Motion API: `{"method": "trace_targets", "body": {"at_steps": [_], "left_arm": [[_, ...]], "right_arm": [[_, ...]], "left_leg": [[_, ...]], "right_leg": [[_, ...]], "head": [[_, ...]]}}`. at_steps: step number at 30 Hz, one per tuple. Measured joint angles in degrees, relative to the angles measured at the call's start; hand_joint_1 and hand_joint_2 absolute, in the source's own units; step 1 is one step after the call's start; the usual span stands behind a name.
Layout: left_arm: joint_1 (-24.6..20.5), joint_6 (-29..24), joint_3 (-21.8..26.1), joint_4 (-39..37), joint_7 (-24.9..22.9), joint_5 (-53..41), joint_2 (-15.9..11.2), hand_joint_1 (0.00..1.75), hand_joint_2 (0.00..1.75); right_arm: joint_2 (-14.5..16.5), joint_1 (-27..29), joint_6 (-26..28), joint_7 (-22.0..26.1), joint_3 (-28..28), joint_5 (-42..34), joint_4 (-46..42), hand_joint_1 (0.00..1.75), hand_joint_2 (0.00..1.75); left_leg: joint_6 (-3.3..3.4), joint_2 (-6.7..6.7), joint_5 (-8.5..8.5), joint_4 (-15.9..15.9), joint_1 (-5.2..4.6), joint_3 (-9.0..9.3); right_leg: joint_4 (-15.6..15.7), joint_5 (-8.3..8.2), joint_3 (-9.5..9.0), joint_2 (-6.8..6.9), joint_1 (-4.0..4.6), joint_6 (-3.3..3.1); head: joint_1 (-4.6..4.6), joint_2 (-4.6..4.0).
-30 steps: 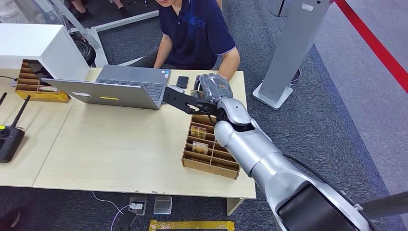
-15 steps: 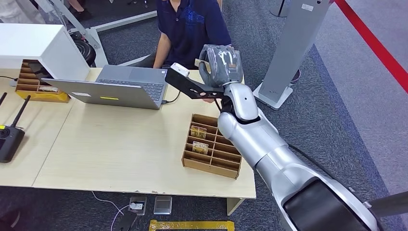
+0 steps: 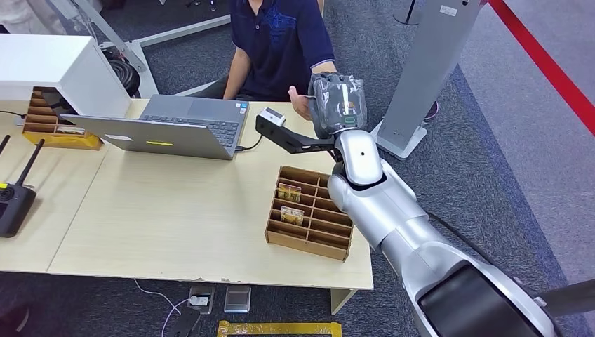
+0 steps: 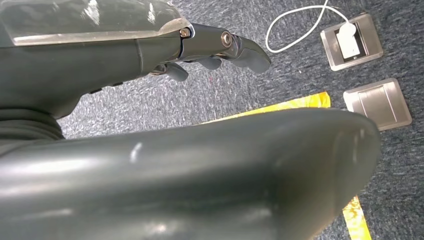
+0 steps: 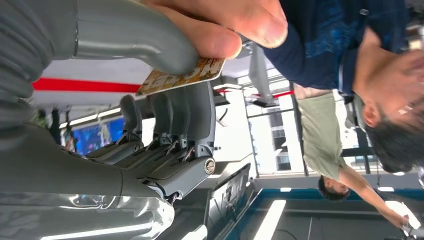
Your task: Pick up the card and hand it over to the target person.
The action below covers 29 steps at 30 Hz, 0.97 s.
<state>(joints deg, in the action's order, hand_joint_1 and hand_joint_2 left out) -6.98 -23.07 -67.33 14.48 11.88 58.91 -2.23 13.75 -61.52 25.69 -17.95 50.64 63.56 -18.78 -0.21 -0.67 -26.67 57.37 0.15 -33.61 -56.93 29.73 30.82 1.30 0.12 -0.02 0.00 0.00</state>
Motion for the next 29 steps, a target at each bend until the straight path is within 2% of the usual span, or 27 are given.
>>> {"method": "trace_targets", "body": {"at_steps": [2,3,6,7,13,16,19,20,23,26,27,29], "left_arm": [[0.01,-0.2,0.14,-0.01,-0.26,0.16,0.17,0.0,0.0],[0.02,-0.35,0.22,-0.03,-0.42,0.26,0.27,0.0,0.0],[0.04,-0.66,0.34,-0.01,-0.67,0.4,0.39,0.0,0.0],[0.05,-0.72,0.37,0.04,-0.66,0.43,0.4,0.0,0.0],[0.08,-1.03,0.46,0.08,-0.54,0.6,0.35,0.0,0.0],[0.08,-1.22,0.52,0.05,-0.74,0.72,0.41,0.0,0.0],[0.1,-1.52,0.81,-0.04,-1.05,1.1,0.59,0.0,0.0],[0.1,-1.61,0.89,-0.07,-1.12,1.21,0.67,0.0,0.0],[0.09,-1.84,0.87,-0.05,-1.11,1.27,0.87,0.0,0.0],[0.1,-2.17,1.07,0.01,-1.17,1.51,1.05,0.0,0.0],[0.1,-2.29,1.19,0.01,-1.3,1.65,1.09,0.0,0.0],[0.11,-2.41,1.29,-0.03,-1.61,1.81,1.08,0.0,0.0]], "right_arm": [[0.28,0.06,-0.36,-0.26,0.32,0.58,0.21,1.17,1.75],[0.52,0.09,-0.58,-0.31,0.4,0.76,0.28,1.08,1.75],[1.25,0.15,-1.43,0.16,0.31,0.81,0.29,0.24,1.75],[1.47,0.25,-1.48,0.45,0.13,0.84,0.23,0.03,1.75],[2.12,0.78,1.24,2.71,-2.84,-0.88,-0.75,0.0,1.75],[2.52,0.91,2.76,5.43,-5.77,-4.0,-1.4,0.0,1.75],[3.83,1.64,3.73,13.45,-12.94,-13.49,-2.68,0.0,1.75],[4.01,1.89,6.48,16.48,-14.48,-15.65,-3.47,0.0,1.75],[2.88,2.94,14.31,19.82,-15.34,-14.17,-7.57,0.0,1.75],[2.26,8.53,14.31,25.12,-25.31,-9.17,-18.28,0.0,1.75],[2.56,10.62,14.31,28.79,-29.51,-9.42,-20.94,0.0,1.75],[3.35,11.94,14.31,33.67,-32.65,-14.01,-20.74,0.0,1.75]], "left_leg": [[0.0,-0.04,-0.01,0.05,0.0,-0.06],[0.0,-0.05,-0.02,0.04,-0.01,-0.05],[-0.02,-0.11,-0.04,0.04,-0.03,-0.04],[-0.02,-0.12,-0.05,0.05,-0.03,-0.06],[-0.04,-0.14,-0.05,-0.03,-0.03,0.09],[-0.02,-0.13,-0.05,0.04,-0.02,-0.01],[-0.03,-0.13,-0.02,-0.04,-0.03,0.08],[-0.03,-0.16,-0.03,-0.02,-0.03,0.05],[-0.03,-0.16,-0.06,0.04,-0.03,-0.03],[-0.03,-0.08,-0.06,-0.02,-0.03,0.05],[-0.03,-0.05,-0.06,-0.03,-0.01,0.05],[-0.03,-0.03,-0.05,-0.07,0.01,0.07]], "right_leg": [[-0.06,0.01,0.08,-0.03,0.0,-0.01],[-0.06,0.01,0.08,-0.05,-0.01,-0.01],[-0.08,0.02,0.1,-0.13,-0.03,-0.01],[-0.1,0.03,0.12,-0.13,-0.02,-0.02],[-0.03,0.02,0.0,-0.22,-0.03,-0.02],[-0.09,0.02,0.09,-0.18,-0.03,0.0],[-0.02,-0.01,0.0,-0.23,-0.04,0.01],[-0.05,0.0,0.04,-0.24,-0.04,0.01],[-0.11,0.03,0.11,-0.23,-0.03,0.0],[-0.04,0.04,0.0,-0.17,-0.04,0.0],[0.0,0.04,-0.02,-0.12,-0.02,0.0],[0.05,0.04,-0.06,-0.09,0.0,-0.01]], "head": [[0.0,0.0],[0.0,0.0],[0.0,0.0],[0.0,0.0],[0.0,0.0],[0.0,0.0],[0.0,0.0],[0.0,0.0],[0.0,0.0],[0.0,0.0],[0.0,0.0],[0.0,0.0]]}}
